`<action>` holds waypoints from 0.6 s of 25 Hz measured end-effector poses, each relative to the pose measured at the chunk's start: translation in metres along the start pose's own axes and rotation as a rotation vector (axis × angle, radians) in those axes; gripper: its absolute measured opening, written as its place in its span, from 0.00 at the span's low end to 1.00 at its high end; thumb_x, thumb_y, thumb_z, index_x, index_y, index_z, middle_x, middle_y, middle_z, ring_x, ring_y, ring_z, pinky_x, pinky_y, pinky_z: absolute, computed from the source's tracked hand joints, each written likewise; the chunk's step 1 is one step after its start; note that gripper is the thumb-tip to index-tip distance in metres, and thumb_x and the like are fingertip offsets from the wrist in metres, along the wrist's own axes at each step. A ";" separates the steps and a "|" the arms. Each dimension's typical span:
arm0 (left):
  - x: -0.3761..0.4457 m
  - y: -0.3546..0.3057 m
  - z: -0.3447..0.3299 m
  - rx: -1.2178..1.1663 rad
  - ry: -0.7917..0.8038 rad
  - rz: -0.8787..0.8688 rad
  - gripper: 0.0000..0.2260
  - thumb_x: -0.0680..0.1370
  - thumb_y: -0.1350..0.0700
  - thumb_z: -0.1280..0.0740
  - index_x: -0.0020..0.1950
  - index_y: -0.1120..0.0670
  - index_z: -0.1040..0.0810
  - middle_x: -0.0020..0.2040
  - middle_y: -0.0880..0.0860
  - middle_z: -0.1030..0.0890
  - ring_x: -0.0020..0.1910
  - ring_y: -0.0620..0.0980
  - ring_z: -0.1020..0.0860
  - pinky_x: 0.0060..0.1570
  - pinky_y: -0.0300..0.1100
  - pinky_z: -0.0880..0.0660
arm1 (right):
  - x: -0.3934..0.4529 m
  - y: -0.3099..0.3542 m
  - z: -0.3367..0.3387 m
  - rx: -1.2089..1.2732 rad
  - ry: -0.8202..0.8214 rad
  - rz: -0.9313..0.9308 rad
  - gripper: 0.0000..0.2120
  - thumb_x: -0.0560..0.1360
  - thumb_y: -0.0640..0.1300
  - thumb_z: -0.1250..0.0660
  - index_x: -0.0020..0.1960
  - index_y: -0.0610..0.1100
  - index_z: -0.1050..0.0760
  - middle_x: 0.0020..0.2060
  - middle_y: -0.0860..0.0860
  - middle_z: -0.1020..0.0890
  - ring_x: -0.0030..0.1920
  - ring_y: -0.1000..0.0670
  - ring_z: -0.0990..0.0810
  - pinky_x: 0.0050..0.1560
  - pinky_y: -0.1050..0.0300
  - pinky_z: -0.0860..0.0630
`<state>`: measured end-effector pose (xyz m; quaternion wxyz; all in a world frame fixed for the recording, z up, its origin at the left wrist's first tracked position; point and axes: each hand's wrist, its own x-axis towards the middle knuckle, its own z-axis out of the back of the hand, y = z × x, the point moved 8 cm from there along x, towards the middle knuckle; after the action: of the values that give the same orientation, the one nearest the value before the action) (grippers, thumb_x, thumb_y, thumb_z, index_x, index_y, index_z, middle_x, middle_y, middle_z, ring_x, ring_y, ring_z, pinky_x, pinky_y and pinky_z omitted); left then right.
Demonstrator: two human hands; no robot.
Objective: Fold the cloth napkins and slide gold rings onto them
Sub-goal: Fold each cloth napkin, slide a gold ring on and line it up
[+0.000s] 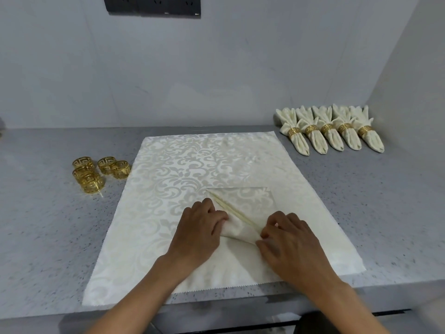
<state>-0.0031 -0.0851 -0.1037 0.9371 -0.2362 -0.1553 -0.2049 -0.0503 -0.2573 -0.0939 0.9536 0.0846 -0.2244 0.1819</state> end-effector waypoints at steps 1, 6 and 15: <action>0.000 -0.007 0.004 0.085 -0.022 -0.045 0.09 0.77 0.54 0.38 0.45 0.48 0.17 0.38 0.45 0.31 0.37 0.46 0.30 0.41 0.43 0.30 | 0.000 0.005 0.000 -0.075 0.005 0.058 0.11 0.74 0.50 0.38 0.36 0.47 0.24 0.42 0.53 0.25 0.40 0.48 0.28 0.39 0.54 0.30; 0.003 -0.027 0.001 0.257 0.108 -0.057 0.16 0.82 0.48 0.45 0.45 0.53 0.22 0.43 0.48 0.30 0.45 0.49 0.31 0.46 0.42 0.37 | 0.006 0.014 -0.002 -0.286 0.104 0.178 0.09 0.66 0.45 0.28 0.31 0.47 0.27 0.30 0.51 0.27 0.34 0.47 0.28 0.35 0.52 0.32; 0.025 -0.009 0.005 0.078 0.579 0.072 0.10 0.78 0.58 0.36 0.54 0.51 0.17 0.46 0.47 0.19 0.47 0.46 0.21 0.47 0.42 0.25 | 0.006 0.112 0.011 0.275 0.093 -0.017 0.07 0.69 0.45 0.32 0.46 0.50 0.28 0.29 0.55 0.21 0.29 0.52 0.24 0.34 0.58 0.30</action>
<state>0.0135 -0.0979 -0.0867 0.9575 -0.1370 0.1192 -0.2239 -0.0926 -0.1555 -0.0725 0.9440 0.2077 -0.1520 0.2064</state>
